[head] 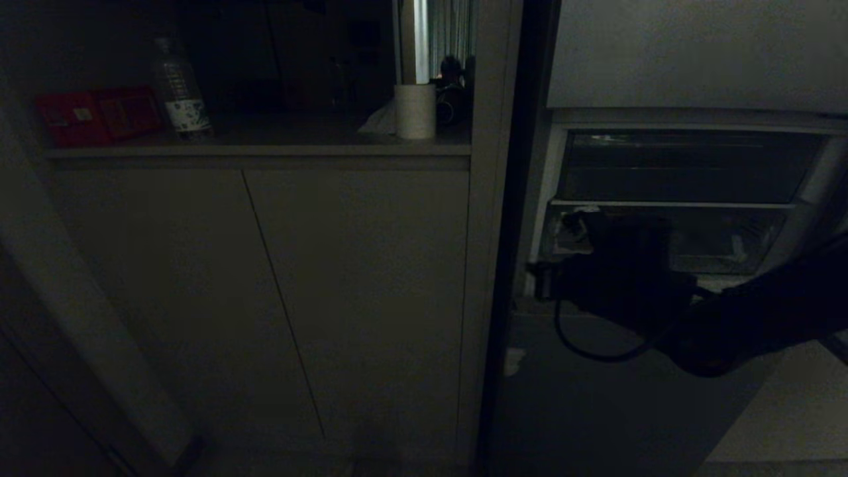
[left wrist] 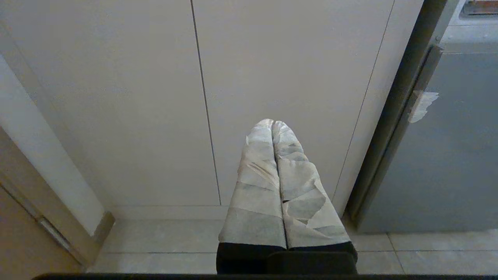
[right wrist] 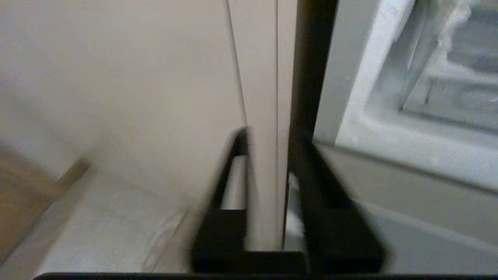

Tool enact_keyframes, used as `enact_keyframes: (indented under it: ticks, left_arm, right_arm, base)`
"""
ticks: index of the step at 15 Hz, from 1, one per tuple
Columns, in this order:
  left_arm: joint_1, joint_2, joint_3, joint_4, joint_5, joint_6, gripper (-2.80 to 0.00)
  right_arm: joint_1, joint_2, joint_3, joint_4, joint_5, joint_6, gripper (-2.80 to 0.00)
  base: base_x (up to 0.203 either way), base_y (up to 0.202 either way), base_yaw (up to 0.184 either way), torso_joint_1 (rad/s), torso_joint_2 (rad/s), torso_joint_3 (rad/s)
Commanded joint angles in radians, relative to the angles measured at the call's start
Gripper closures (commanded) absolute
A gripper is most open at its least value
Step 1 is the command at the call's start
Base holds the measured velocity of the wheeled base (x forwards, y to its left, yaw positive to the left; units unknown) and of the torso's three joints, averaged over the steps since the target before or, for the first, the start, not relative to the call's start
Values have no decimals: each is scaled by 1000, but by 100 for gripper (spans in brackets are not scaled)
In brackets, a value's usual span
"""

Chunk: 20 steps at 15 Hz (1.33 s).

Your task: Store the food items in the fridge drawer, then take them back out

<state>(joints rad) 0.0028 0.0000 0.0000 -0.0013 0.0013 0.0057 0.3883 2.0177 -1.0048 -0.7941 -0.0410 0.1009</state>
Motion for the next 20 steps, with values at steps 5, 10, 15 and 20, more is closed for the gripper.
enact_keyframes:
  ticks: [5,10,15,20]
  left_arm:
    - [0,0,0,0,0,0,0]
    - [0,0,0,0,0,0,0]
    - [0,0,0,0,0,0,0]
    - [0,0,0,0,0,0,0]
  right_arm:
    - [5,171,-108,-214,-158,-79,-280]
    - [-75,187,-96,-278,-158,-81,-280]
    - [-105,197,-54,-316,-158,-81,-280]
    - [-122,214,-58,-333,-157,-73,-280]
  base:
    - [0,0,0,0,0,0]
    - [0,0,0,0,0,0]
    - [0,0,0,0,0,0]
    - [0,0,0,0,0,0]
